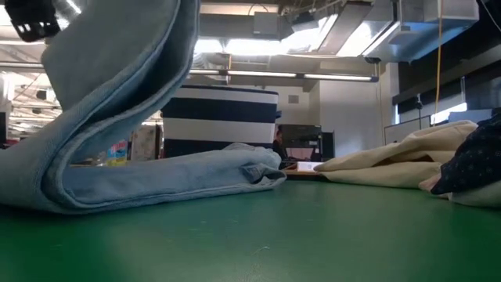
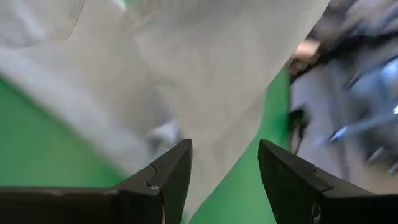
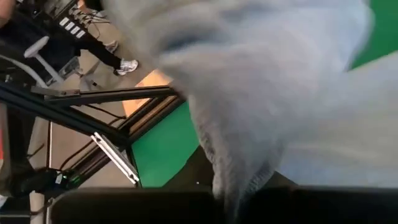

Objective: Fold laundry
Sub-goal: Fold the blue jeans

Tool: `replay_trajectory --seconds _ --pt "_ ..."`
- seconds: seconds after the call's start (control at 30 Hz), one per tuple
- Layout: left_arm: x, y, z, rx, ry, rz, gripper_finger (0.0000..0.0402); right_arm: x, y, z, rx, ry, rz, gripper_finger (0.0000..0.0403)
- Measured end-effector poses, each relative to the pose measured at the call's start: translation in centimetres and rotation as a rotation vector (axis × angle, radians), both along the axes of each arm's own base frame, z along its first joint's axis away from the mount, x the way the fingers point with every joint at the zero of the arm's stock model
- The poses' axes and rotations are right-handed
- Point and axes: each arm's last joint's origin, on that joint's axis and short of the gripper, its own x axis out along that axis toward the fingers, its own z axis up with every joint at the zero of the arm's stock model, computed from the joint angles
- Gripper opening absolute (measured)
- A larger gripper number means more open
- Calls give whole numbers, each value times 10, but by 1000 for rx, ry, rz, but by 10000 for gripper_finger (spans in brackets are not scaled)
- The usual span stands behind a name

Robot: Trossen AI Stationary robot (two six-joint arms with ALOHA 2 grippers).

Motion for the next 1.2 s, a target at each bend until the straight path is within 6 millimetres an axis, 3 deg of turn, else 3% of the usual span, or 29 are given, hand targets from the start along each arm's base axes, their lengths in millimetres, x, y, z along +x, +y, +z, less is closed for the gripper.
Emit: replay_trajectory --seconds 0.2,0.47,0.7,0.93,1.2 --pt "7 -1 -20 -102 -224 92 179 2 5 5 -90 -60 77 5" --pt "17 -7 -46 -76 -204 101 179 4 14 11 -234 -136 246 5" --pt "25 -16 -62 -108 -218 -20 179 4 20 12 -305 -153 294 9" --pt "28 -17 -58 -16 -288 -78 179 1 19 7 -311 -97 299 5" --pt "21 -10 -22 123 -400 -111 179 0 2 -1 -407 11 214 6"
